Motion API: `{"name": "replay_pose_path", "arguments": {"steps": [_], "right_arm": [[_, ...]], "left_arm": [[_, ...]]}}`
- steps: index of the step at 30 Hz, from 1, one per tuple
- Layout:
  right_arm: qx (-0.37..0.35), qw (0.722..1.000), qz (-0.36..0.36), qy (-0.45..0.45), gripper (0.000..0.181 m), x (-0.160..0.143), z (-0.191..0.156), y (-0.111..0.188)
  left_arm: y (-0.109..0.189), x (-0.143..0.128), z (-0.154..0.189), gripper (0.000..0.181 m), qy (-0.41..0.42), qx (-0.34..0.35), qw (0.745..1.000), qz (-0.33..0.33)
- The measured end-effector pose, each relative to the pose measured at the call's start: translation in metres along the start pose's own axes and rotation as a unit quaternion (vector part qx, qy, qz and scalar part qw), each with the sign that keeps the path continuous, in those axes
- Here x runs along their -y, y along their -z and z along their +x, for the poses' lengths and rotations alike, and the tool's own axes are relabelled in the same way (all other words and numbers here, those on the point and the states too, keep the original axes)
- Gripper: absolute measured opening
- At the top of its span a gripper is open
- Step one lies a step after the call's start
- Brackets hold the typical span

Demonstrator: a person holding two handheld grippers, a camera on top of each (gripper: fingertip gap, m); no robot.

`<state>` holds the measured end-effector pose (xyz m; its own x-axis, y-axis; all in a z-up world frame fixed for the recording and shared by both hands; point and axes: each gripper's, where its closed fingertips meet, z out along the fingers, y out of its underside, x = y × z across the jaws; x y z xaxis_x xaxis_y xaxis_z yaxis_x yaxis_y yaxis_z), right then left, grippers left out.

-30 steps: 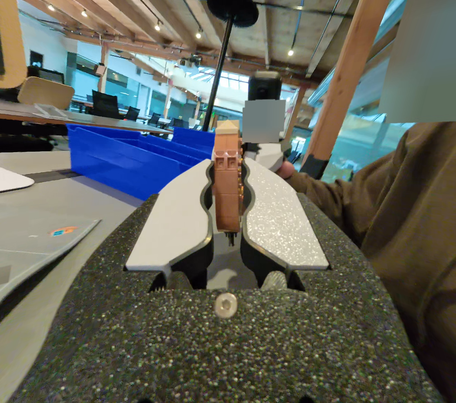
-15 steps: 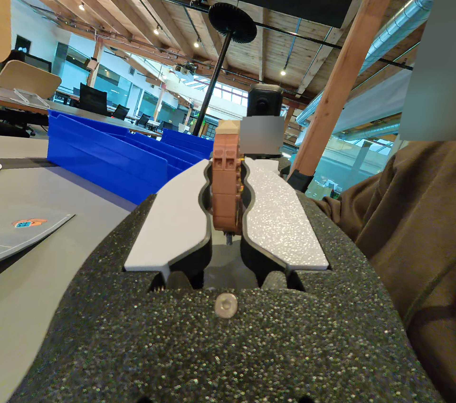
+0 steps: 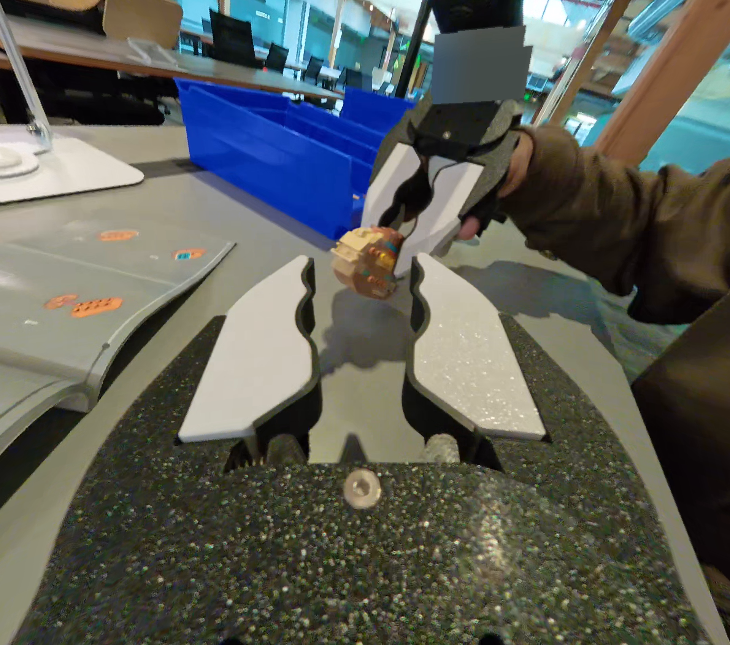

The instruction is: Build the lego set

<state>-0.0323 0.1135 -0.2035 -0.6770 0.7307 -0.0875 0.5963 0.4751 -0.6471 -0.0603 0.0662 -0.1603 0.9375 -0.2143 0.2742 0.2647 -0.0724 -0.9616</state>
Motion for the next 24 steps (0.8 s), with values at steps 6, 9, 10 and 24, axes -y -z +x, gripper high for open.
{"name": "replay_pose_path", "arguments": {"steps": [6,9,10,24], "right_arm": [[-0.002,0.994,-0.101,0.040,0.021,-0.012,0.006,-0.020],[0.000,0.992,-0.116,0.040,0.021,-0.016,0.006,-0.029],[0.003,0.992,-0.117,0.041,0.021,-0.018,0.005,-0.031],[-0.004,0.999,-0.032,0.040,0.020,-0.008,0.001,-0.024]], "left_arm": [[-0.002,-0.015,0.002,0.046,-0.020,0.000,0.999,-0.048],[0.000,-0.017,0.003,0.046,-0.028,0.003,0.998,-0.053],[0.000,-0.017,0.002,0.046,-0.026,0.002,0.998,-0.052],[0.004,-0.016,0.002,0.046,-0.010,-0.010,0.999,-0.049]]}}
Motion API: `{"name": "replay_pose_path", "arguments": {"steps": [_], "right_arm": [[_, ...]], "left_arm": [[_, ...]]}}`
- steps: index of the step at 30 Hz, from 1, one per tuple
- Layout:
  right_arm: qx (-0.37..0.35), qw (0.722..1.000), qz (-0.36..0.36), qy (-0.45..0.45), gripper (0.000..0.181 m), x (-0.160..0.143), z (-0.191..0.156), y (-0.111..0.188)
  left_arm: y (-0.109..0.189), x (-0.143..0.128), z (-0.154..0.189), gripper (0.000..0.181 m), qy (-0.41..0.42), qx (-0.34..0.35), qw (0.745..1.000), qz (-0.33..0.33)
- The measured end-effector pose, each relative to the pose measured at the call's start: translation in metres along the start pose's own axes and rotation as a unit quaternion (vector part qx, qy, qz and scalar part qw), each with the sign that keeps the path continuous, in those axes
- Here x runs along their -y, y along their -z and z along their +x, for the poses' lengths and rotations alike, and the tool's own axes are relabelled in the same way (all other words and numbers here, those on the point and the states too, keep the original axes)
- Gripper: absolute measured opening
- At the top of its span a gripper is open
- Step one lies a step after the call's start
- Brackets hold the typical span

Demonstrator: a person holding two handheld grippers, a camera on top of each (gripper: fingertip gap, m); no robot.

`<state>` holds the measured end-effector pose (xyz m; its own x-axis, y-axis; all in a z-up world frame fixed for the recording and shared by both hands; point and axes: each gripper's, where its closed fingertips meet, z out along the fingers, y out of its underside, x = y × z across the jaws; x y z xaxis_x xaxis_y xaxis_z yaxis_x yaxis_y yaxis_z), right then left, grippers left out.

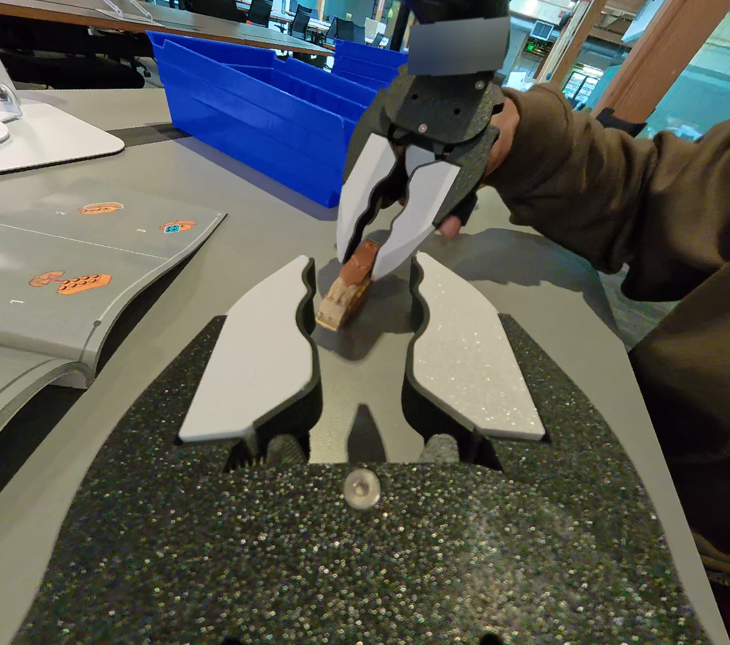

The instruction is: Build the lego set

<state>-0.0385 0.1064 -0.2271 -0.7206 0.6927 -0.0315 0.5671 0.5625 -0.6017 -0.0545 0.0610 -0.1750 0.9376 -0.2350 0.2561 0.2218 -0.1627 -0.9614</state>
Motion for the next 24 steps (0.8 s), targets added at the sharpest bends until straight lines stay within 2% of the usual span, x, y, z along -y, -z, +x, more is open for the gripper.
{"name": "replay_pose_path", "arguments": {"steps": [4,9,15,19,24], "right_arm": [[-0.003,0.997,0.075,-0.015,0.021,0.007,-0.004,0.017],[-0.033,0.985,0.167,-0.032,0.023,0.000,-0.004,0.041],[-0.098,0.943,0.316,-0.040,0.022,-0.009,-0.002,0.075],[-0.168,0.925,0.340,-0.021,0.024,-0.013,0.008,0.104],[-0.219,0.924,0.311,-0.036,0.024,-0.032,0.031,0.145]], "left_arm": [[0.000,0.001,0.000,0.046,0.005,-0.004,1.000,0.002],[0.000,0.002,0.002,0.046,0.005,-0.012,1.000,0.008],[0.001,0.009,0.002,0.046,-0.023,-0.007,0.999,0.031],[0.001,0.011,0.000,0.046,-0.025,-0.006,0.999,0.036],[0.003,0.015,-0.006,0.043,0.001,-0.009,0.999,0.052]]}}
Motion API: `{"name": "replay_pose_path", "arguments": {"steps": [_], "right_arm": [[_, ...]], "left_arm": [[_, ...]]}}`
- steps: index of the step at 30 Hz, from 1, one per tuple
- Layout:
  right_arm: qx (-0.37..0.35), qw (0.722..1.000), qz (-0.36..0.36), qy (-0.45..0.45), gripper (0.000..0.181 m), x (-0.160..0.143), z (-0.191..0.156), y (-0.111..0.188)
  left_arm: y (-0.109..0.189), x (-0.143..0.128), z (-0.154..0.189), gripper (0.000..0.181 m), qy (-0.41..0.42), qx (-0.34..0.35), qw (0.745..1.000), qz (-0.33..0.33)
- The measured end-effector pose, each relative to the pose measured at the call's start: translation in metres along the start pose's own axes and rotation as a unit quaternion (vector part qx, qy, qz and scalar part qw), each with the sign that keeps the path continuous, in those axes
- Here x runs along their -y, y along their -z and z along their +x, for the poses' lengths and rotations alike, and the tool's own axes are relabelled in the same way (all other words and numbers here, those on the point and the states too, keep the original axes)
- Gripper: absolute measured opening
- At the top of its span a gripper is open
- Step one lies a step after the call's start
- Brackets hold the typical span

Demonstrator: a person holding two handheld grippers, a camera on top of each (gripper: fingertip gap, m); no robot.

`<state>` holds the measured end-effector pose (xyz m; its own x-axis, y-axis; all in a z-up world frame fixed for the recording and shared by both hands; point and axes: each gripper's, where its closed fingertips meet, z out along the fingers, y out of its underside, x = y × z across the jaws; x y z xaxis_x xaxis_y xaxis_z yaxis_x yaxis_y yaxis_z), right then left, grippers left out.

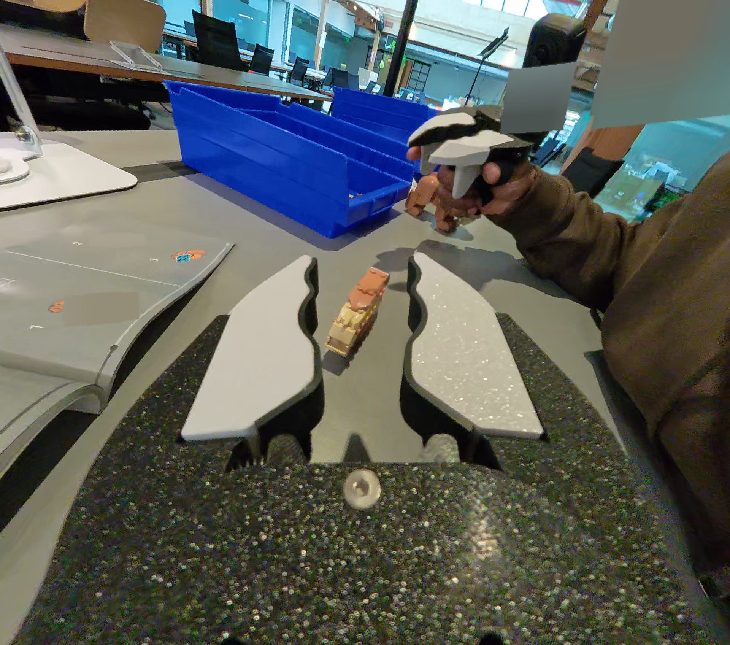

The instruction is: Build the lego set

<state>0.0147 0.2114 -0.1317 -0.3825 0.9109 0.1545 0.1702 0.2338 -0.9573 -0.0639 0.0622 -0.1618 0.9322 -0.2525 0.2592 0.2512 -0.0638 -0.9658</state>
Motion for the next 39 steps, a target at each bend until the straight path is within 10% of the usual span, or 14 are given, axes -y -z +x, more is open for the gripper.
{"name": "replay_pose_path", "arguments": {"steps": [7,11,14,39], "right_arm": [[-0.054,0.974,-0.188,0.117,0.019,-0.011,0.092,0.025],[0.048,0.901,-0.332,0.276,0.022,-0.039,0.134,0.003],[0.143,0.872,-0.408,0.230,0.024,-0.074,0.147,-0.013],[0.205,0.814,-0.525,0.141,0.015,-0.151,0.157,-0.045]], "left_arm": [[-0.001,0.005,-0.004,0.040,0.009,-0.003,1.000,0.020],[-0.002,0.004,0.000,0.040,-0.003,-0.007,1.000,0.014],[-0.001,0.005,0.000,0.040,-0.006,-0.006,1.000,0.018],[0.000,0.006,0.000,0.038,-0.009,-0.007,1.000,0.022]]}}
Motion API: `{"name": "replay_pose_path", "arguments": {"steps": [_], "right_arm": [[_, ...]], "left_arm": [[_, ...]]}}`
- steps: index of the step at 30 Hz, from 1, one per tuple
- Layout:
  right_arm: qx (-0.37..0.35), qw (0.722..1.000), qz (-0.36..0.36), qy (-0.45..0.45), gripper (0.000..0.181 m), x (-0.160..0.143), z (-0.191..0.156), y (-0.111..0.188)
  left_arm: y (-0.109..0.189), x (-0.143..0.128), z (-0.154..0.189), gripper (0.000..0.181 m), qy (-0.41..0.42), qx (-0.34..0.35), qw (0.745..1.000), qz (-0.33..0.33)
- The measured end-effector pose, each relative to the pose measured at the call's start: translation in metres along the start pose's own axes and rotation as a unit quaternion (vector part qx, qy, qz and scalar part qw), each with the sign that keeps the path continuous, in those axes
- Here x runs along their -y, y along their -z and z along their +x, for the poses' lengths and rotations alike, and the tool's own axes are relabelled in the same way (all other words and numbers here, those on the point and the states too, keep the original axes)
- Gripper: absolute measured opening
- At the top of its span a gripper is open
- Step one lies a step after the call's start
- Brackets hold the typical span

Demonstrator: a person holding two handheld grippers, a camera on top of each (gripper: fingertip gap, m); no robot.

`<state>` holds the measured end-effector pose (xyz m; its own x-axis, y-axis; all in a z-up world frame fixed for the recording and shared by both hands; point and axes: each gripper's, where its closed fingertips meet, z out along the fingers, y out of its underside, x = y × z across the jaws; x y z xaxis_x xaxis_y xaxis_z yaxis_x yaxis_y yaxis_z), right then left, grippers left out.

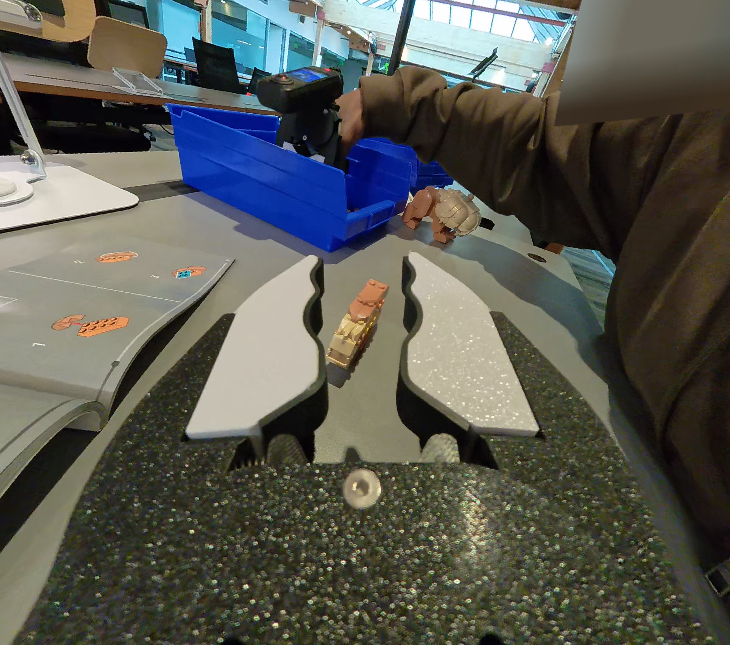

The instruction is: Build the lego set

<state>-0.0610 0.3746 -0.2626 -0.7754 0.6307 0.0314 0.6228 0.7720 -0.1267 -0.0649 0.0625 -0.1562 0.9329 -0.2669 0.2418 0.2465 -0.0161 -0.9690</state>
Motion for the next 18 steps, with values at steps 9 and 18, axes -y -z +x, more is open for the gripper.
{"name": "replay_pose_path", "arguments": {"steps": [9,18], "right_arm": [[-0.035,0.999,0.025,-0.005,0.014,0.002,-0.001,0.018],[-0.083,0.977,0.191,0.055,0.014,0.076,-0.147,0.091]], "left_arm": [[0.000,0.000,0.001,0.037,-0.006,0.002,1.000,0.001],[0.003,-0.001,0.000,0.036,-0.007,0.016,1.000,-0.004]]}}
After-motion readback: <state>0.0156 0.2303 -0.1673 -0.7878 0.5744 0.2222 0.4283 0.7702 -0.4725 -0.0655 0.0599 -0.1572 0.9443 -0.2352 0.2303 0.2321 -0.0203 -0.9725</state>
